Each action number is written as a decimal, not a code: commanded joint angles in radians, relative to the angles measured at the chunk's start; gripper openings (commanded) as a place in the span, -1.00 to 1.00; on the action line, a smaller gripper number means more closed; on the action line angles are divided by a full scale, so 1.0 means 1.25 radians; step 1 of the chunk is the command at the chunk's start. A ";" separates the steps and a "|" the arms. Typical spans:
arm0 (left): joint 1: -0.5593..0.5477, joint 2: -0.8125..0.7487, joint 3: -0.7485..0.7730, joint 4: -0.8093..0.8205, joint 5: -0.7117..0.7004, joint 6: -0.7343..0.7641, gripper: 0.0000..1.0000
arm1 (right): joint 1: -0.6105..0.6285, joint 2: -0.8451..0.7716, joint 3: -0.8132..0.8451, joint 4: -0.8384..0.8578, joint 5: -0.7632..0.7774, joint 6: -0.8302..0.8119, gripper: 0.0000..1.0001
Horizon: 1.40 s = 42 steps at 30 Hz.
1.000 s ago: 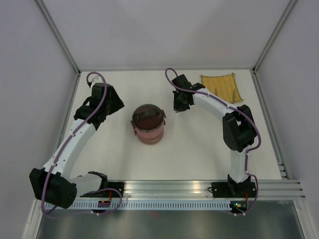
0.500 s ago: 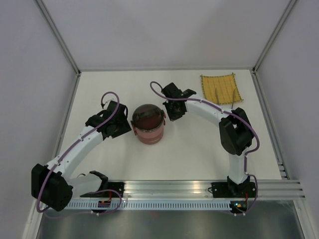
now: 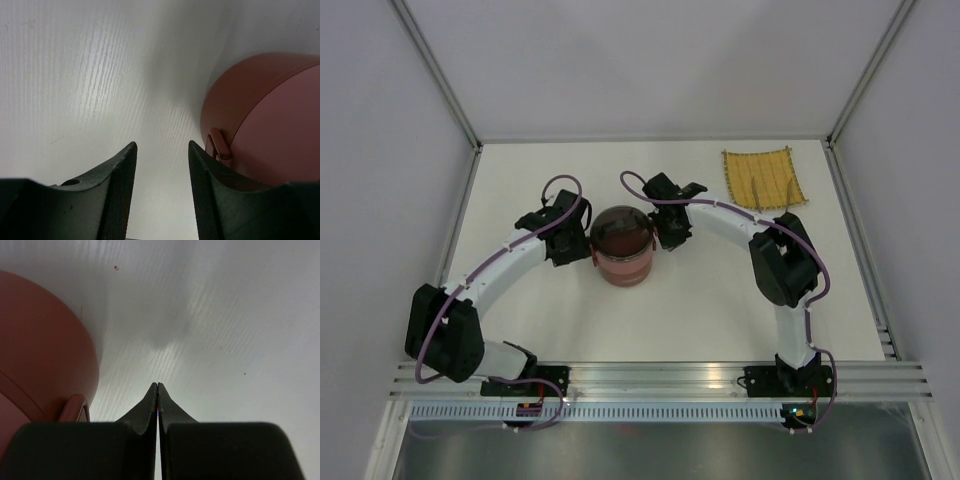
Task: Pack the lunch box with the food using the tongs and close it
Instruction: Close the fastener on the packing box.
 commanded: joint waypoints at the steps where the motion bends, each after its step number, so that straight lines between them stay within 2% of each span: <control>1: -0.007 0.038 0.076 0.085 0.034 0.075 0.04 | 0.012 0.007 0.017 -0.007 -0.010 0.053 -0.99; 9: -0.007 0.103 0.136 0.096 0.034 0.136 0.03 | 0.013 0.020 0.082 -0.076 0.009 0.104 -0.99; 20: -0.007 0.151 0.159 0.127 0.087 0.170 0.00 | 0.012 0.038 0.104 -0.085 -0.061 0.176 -0.99; 24: -0.024 0.165 0.159 0.150 0.106 0.168 -0.01 | 0.013 0.064 0.113 -0.075 -0.171 0.200 -0.99; 42: -0.058 0.229 0.212 0.198 0.151 0.192 -0.10 | 0.054 0.090 0.190 -0.090 -0.161 0.276 -0.99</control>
